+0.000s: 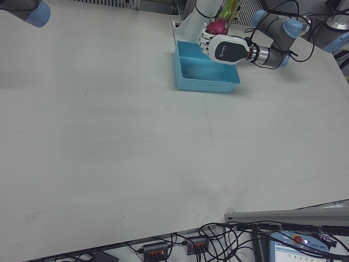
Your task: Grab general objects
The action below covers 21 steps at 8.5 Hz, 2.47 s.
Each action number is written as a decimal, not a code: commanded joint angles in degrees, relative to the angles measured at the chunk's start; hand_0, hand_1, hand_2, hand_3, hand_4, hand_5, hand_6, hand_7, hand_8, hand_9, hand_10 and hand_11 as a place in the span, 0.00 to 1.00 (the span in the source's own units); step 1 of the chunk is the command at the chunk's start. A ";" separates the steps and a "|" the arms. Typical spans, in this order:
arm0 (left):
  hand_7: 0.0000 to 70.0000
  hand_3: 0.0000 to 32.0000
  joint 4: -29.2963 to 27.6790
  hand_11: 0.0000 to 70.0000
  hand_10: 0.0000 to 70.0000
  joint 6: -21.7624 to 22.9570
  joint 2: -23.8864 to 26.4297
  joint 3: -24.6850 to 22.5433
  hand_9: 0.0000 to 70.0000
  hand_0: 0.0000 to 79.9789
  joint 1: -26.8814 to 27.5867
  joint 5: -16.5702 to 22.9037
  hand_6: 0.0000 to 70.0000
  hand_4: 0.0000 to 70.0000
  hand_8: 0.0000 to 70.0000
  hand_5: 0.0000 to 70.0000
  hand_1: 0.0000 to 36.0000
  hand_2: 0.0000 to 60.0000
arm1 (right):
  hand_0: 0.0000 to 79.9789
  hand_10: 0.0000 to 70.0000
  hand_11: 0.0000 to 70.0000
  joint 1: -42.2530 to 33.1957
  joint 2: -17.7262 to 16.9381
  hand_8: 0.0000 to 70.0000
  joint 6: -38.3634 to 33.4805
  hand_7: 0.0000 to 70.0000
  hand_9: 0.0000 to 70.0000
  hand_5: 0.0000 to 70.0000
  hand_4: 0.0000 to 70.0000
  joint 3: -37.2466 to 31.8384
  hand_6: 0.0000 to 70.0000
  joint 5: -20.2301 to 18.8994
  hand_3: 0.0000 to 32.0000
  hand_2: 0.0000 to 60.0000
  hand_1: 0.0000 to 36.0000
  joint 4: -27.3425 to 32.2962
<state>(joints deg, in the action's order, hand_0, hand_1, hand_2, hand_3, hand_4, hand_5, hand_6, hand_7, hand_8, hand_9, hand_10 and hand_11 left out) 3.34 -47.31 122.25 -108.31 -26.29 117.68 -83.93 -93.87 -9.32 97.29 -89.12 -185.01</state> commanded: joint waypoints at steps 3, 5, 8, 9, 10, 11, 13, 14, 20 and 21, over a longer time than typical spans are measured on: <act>0.26 0.00 -0.97 0.22 0.12 0.47 -0.35 0.20 0.16 0.72 -1.91 0.09 0.23 0.20 0.19 0.61 1.00 1.00 | 0.00 0.00 0.00 0.00 0.00 0.00 0.00 0.00 0.00 0.00 0.00 0.00 0.00 0.00 0.00 0.00 0.00 0.00; 0.26 0.00 -0.88 0.22 0.12 0.55 -0.26 0.20 0.17 0.72 -3.58 0.09 0.24 0.21 0.19 0.62 1.00 1.00 | 0.00 0.00 0.00 0.00 0.00 0.00 0.00 0.00 0.00 0.00 0.00 0.00 0.00 0.00 0.00 0.00 0.00 0.00; 0.30 0.00 -0.62 0.22 0.12 0.82 -0.96 0.46 0.19 0.72 -15.04 0.09 0.25 0.22 0.21 0.62 1.00 1.00 | 0.00 0.00 0.00 0.00 0.00 0.00 0.00 0.00 0.00 0.00 0.00 0.00 0.00 0.00 0.00 0.00 0.00 0.00; 0.32 0.00 0.86 0.23 0.13 0.82 -1.14 0.73 0.20 0.71 -24.33 0.01 0.26 0.22 0.21 0.61 1.00 1.00 | 0.00 0.00 0.00 0.00 0.00 0.00 0.00 0.00 0.00 0.00 0.00 0.00 0.00 0.00 0.00 0.00 0.00 0.00; 0.34 0.00 1.66 0.23 0.13 0.82 -1.14 2.99 0.21 0.69 -33.29 0.01 0.26 0.23 0.22 0.58 1.00 1.00 | 0.00 0.00 0.00 0.00 0.00 0.00 0.00 0.00 0.00 0.00 0.00 0.00 0.00 0.00 0.00 0.00 0.00 0.00; 0.35 0.00 0.62 0.23 0.13 0.82 -1.14 6.93 0.22 0.68 -39.74 0.01 0.27 0.23 0.22 0.58 1.00 1.00 | 0.00 0.00 0.00 0.00 0.00 0.00 0.00 0.00 0.00 0.00 0.00 0.00 0.00 0.00 0.00 0.00 0.00 0.00; 0.40 0.00 -9.26 0.24 0.14 2.83 -1.14 20.34 0.25 0.69 -47.06 -4.18 0.31 0.27 0.26 0.59 1.00 1.00 | 0.00 0.00 0.00 0.00 0.00 0.00 0.00 0.00 0.00 0.00 0.00 0.00 0.00 0.00 0.00 0.00 0.00 0.09; 0.42 0.00 -16.63 0.25 0.15 5.45 -1.75 28.51 0.25 0.71 -50.23 -9.43 0.33 0.30 0.27 0.59 1.00 1.00 | 0.00 0.00 0.00 0.00 0.00 0.00 0.00 0.00 0.00 0.00 0.00 0.00 0.00 0.00 0.00 0.00 0.00 0.09; 0.50 0.00 -29.54 0.24 0.14 3.37 -17.13 37.81 0.27 0.65 -54.74 -29.61 0.43 0.27 0.29 0.61 0.94 1.00 | 0.00 0.00 0.00 0.00 0.00 0.00 0.00 0.00 0.00 0.00 0.00 -0.26 0.00 0.00 0.00 0.00 0.00 0.26; 0.49 0.00 -29.53 0.24 0.14 3.02 -17.31 37.82 0.27 0.64 -54.74 -29.70 0.43 0.27 0.28 0.62 0.89 1.00 | 0.00 0.00 0.00 0.00 0.00 0.00 0.00 0.00 0.00 0.00 0.00 -0.26 0.00 0.00 0.00 0.00 0.00 0.26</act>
<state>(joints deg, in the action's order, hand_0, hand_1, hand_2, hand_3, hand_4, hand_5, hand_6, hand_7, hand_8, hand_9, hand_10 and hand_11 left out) -25.70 -43.20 106.47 -71.23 -81.00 89.50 -83.93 -93.87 -9.32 97.09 -89.12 -184.79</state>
